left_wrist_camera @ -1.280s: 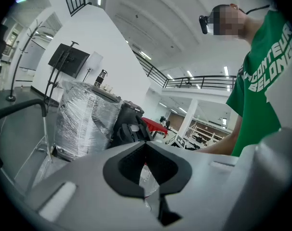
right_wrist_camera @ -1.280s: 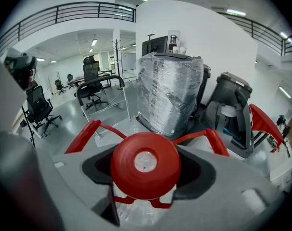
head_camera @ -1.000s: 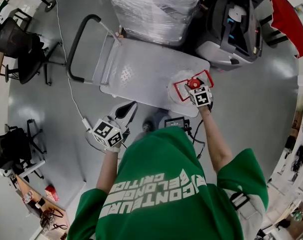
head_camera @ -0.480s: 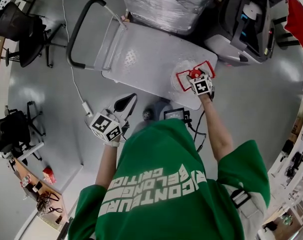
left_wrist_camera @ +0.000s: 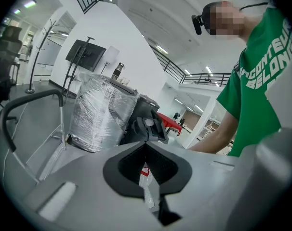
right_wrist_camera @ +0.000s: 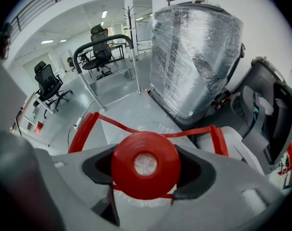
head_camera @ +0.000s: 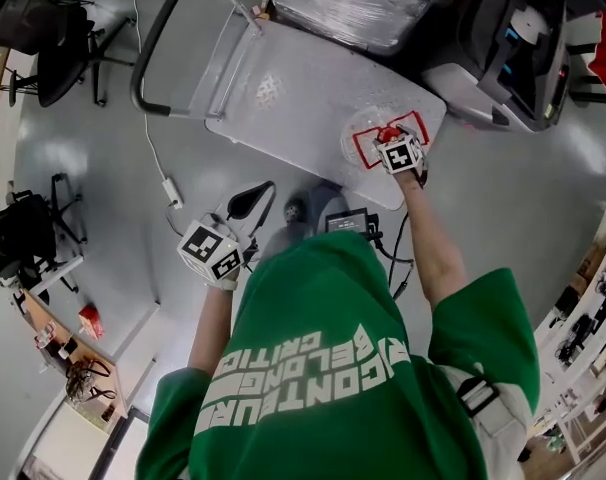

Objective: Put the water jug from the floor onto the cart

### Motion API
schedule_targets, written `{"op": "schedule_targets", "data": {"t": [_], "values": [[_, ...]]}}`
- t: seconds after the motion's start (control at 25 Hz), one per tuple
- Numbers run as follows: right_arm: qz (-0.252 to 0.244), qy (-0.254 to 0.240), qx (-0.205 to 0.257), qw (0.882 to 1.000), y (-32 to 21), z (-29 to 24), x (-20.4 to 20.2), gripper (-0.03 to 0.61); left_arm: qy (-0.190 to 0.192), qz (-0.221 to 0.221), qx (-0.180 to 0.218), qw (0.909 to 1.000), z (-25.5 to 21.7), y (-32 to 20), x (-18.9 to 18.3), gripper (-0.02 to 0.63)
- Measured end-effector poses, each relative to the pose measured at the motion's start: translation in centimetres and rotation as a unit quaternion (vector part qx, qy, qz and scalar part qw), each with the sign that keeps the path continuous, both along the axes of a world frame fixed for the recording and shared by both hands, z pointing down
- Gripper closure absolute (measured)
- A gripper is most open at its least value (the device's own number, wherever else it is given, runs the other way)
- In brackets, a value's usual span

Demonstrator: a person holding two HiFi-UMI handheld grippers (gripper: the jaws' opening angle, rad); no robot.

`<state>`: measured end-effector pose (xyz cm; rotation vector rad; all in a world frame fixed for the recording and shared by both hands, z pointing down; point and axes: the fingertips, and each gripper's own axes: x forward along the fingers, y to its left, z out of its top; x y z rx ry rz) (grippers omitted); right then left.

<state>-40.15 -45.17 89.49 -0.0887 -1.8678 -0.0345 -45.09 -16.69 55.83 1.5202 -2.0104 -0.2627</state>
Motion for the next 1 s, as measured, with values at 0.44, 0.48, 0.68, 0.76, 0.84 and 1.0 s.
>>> {"op": "schedule_targets", "data": {"t": [0.44,0.48,0.68,0.76,0.84,1.0], "values": [[-0.002,0.046,0.012,0.999,0.0,3.7,-1.0,0.276,0.025,-0.020,-0.031,0.9990,0.8,1.2,-0.2,0.604],[-0.003,0.047,0.014,0.999,0.0,3.9,-1.1,0.276,0.026,-0.021,-0.032,0.9989,0.8,1.3,-0.2,0.604],[-0.003,0.047,0.018,0.999,-0.1,4.4,-1.4,0.276,0.028,-0.026,-0.037,0.9986,0.9,1.3,-0.4,0.604],[-0.002,0.055,0.019,0.998,-0.2,4.7,-1.1,0.276,0.029,-0.027,-0.037,0.9986,0.9,1.2,-0.3,0.604],[-0.002,0.060,0.018,0.998,0.0,4.9,-1.0,0.276,0.030,-0.026,-0.036,0.9986,0.9,1.2,-0.2,0.604],[-0.011,0.047,0.012,0.999,0.5,5.0,-1.7,0.276,0.032,-0.026,-0.036,0.9985,0.9,1.2,0.1,0.604]]}}
